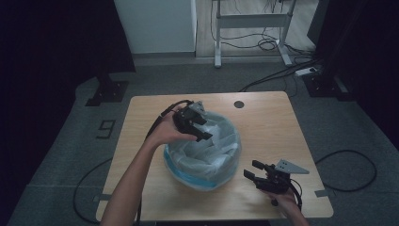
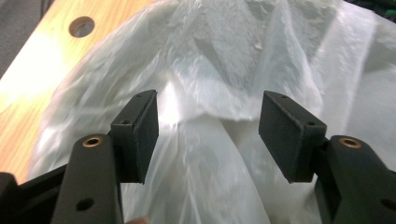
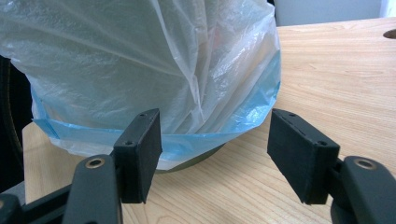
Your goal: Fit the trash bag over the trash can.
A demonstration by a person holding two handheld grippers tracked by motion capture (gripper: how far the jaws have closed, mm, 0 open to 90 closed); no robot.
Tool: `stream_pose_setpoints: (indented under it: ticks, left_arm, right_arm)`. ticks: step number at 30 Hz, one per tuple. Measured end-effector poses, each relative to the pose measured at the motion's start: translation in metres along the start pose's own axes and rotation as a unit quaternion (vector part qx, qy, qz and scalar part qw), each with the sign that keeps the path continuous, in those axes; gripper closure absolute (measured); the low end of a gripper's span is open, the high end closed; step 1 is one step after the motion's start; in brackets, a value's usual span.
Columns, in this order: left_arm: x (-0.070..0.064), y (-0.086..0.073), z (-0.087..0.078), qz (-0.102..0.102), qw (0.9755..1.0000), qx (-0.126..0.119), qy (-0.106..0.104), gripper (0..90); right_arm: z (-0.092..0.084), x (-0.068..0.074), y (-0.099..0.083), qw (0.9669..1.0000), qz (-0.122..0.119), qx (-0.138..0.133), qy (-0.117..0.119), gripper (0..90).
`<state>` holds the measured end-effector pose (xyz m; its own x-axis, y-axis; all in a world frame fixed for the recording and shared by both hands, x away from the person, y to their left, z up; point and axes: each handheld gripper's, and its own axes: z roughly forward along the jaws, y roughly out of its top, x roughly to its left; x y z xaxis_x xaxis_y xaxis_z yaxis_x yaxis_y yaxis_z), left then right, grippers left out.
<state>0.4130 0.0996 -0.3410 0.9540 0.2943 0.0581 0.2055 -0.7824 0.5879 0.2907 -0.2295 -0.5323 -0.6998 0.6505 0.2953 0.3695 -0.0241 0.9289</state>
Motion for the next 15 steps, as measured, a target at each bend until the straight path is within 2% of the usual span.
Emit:
stream_pose_setpoints:
  ticks: [3, 6, 9, 12, 15]
  left_arm:
    - [-0.002, -0.012, -0.007, -0.007, 1.0, 0.006, 0.002, 38.9]
    - [-0.003, -0.026, -0.013, -0.018, 0.9996, 0.02, -0.003, 47.2]
    - [0.0, -0.037, -0.015, -0.027, 0.9989, 0.038, 0.001, 49.8]
    - [0.001, -0.042, -0.013, -0.031, 0.9983, 0.05, 0.004, 50.4]
    - [0.0, -0.042, -0.007, -0.027, 0.9971, 0.071, 0.006, 50.7]
  right_arm:
    - [0.001, 0.002, 0.0, 1.0, -0.002, 0.003, 0.002, 34.3]
    - [0.003, 0.003, -0.001, 1.0, -0.003, 0.004, 0.003, 34.5]
    - [0.003, 0.004, -0.001, 1.0, -0.004, 0.004, 0.003, 34.5]
    - [0.003, 0.003, -0.001, 1.0, -0.004, 0.006, 0.002, 34.5]
    - [0.004, 0.003, -0.002, 1.0, -0.004, 0.007, 0.001, 34.4]
